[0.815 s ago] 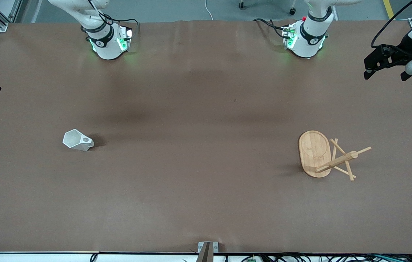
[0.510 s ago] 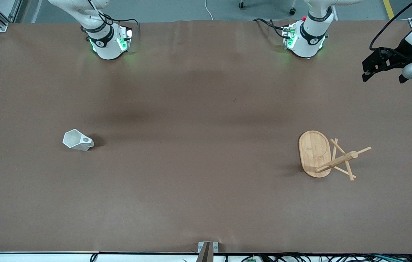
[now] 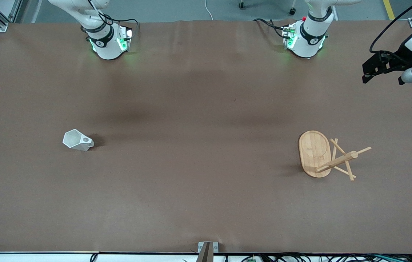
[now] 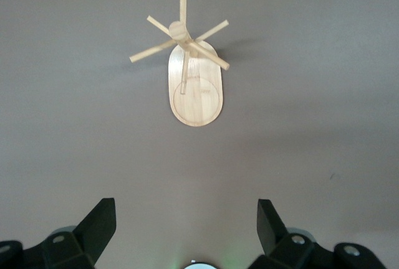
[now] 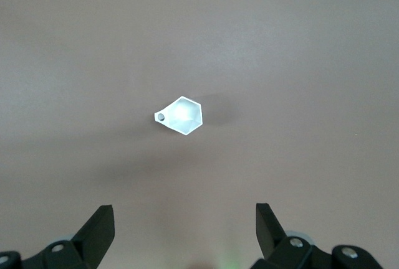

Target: Hang cup on rack

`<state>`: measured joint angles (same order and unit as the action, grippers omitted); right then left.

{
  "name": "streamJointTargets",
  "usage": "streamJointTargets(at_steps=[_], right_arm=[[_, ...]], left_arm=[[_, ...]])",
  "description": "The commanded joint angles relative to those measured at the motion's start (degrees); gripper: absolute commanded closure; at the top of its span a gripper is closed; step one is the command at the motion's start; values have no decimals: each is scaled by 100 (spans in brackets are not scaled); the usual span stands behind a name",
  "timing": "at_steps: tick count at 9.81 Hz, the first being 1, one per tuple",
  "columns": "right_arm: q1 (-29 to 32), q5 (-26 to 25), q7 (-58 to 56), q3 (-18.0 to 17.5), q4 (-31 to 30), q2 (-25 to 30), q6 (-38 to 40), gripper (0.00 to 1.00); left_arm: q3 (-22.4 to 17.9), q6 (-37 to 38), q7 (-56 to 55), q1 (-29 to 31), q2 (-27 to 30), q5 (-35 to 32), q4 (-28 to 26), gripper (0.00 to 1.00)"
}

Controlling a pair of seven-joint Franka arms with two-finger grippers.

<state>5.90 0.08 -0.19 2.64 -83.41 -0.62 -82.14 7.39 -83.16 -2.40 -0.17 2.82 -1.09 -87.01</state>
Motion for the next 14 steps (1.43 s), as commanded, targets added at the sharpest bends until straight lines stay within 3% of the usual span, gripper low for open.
streamJointTargets(at_steps=[1, 6, 10, 12, 14], right_arm=[[122, 107, -8, -62, -52, -8, 40, 0], [245, 63, -25, -70, -1744, -105, -1836, 0], [236, 54, -25, -70, -4118, -428, -5094, 0], [210, 54, -25, -70, -4271, -1130, -5820, 0], [201, 63, -8, -70, -4271, -1501, -5910, 0]], left_arm=[[69, 107, -59, -36, -124, -119, -9, 0], [87, -113, -68, -36, -185, -84, 35, 0], [87, -218, -59, -62, -316, -75, 18, 0], [104, -218, -59, -71, -317, -75, 26, 0], [148, -262, -50, -36, -317, -93, 35, 0]])
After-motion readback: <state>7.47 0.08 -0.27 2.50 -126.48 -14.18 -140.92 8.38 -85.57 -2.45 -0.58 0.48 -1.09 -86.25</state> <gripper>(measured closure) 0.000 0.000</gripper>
